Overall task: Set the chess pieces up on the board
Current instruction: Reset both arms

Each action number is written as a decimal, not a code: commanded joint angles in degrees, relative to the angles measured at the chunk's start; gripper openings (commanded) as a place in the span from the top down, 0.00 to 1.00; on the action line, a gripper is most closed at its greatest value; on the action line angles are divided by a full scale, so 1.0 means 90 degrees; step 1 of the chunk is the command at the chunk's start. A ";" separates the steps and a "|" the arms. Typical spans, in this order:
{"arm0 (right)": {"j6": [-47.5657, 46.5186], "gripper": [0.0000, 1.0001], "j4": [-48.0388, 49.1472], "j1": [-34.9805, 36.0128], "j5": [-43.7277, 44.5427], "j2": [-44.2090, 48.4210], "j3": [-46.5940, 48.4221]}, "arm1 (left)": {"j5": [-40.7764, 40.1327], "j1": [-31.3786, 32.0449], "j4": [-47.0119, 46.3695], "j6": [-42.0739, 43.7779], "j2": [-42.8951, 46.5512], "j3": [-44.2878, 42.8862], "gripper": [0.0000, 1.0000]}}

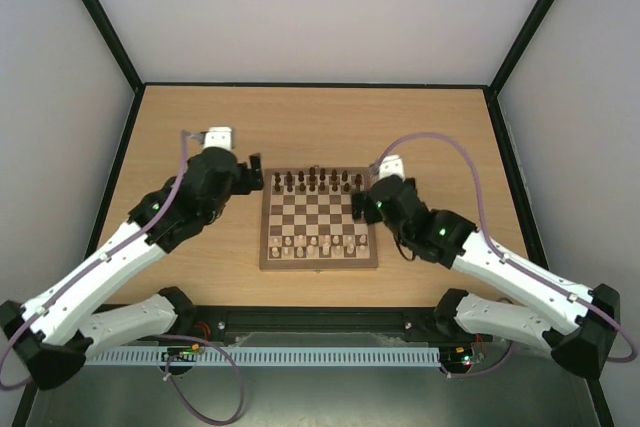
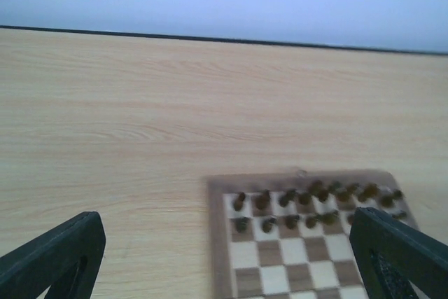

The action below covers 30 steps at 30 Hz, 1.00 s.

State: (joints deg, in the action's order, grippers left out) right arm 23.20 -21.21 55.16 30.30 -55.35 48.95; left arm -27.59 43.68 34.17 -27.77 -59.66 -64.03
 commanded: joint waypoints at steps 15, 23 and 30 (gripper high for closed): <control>-0.0430 0.01 0.5639 -0.5535 0.0177 -0.0132 -0.3056 | 0.0616 -0.4118 -0.5423 0.0764 -0.0027 0.3431 0.01; -0.0567 0.01 0.7722 -0.5825 0.0247 -0.2169 -0.3252 | 0.0430 -0.4667 -0.8186 0.1439 -0.0655 0.4844 0.01; -0.0634 0.01 0.8319 -0.5870 -0.0154 -0.3259 -0.3069 | 0.0332 -0.4921 -0.8401 0.1319 -0.2127 0.4231 0.01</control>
State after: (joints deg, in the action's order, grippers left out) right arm 18.28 45.80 2.63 29.78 -82.96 20.03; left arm -23.11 -0.36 -34.57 -16.91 -74.00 -22.35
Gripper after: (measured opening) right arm 0.986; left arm 0.994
